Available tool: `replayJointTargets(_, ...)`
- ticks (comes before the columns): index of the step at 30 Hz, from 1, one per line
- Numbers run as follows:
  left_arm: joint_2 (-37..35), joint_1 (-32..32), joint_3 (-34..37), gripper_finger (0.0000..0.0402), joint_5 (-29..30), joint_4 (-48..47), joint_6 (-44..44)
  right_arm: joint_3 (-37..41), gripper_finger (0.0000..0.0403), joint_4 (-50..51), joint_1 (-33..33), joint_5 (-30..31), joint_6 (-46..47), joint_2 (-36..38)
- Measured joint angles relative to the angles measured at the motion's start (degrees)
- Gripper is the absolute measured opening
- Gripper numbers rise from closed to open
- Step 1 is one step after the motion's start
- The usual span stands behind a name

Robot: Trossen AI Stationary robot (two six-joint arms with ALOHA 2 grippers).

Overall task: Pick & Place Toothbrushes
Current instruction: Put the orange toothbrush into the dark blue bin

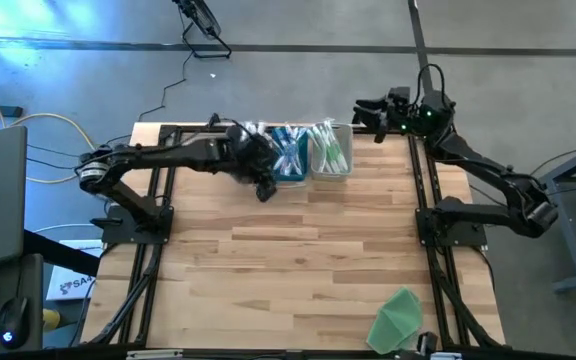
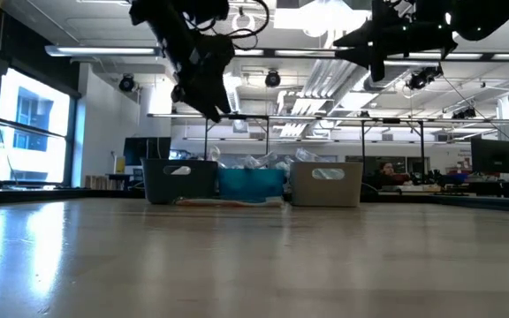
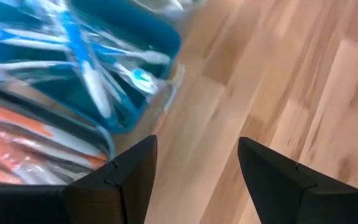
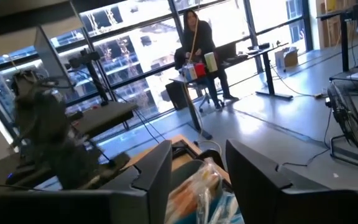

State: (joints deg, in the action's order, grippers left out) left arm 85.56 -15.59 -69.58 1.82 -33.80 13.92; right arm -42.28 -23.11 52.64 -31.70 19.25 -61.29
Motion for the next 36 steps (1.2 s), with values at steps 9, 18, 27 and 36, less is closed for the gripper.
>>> replayJointTargets(9, 10.07, 4.17, -0.02, 0.0220, 8.90, -0.60, -4.70, 0.00, 0.0136, -1.12, 0.02, 0.12, -1.51, 0.16)
replayJointTargets(18, 17.42, 3.64, -0.04, 0.0220, 9.87, -0.41, -0.38, 0.00, 0.0136, -1.80, 0.02, 0.21, -3.25, 0.16)
replayJointTargets(27, 19.61, 3.62, 0.02, 0.0220, 10.76, 1.84, -0.32, 0.00, 0.0136, -2.68, 0.02, 1.79, -4.59, 0.16)
replayJointTargets(36, 19.53, 3.62, -0.04, 0.0220, 14.13, 2.79, -4.73, 0.00, 0.0136, -2.91, 0.02, 1.77, -4.57, 0.14)
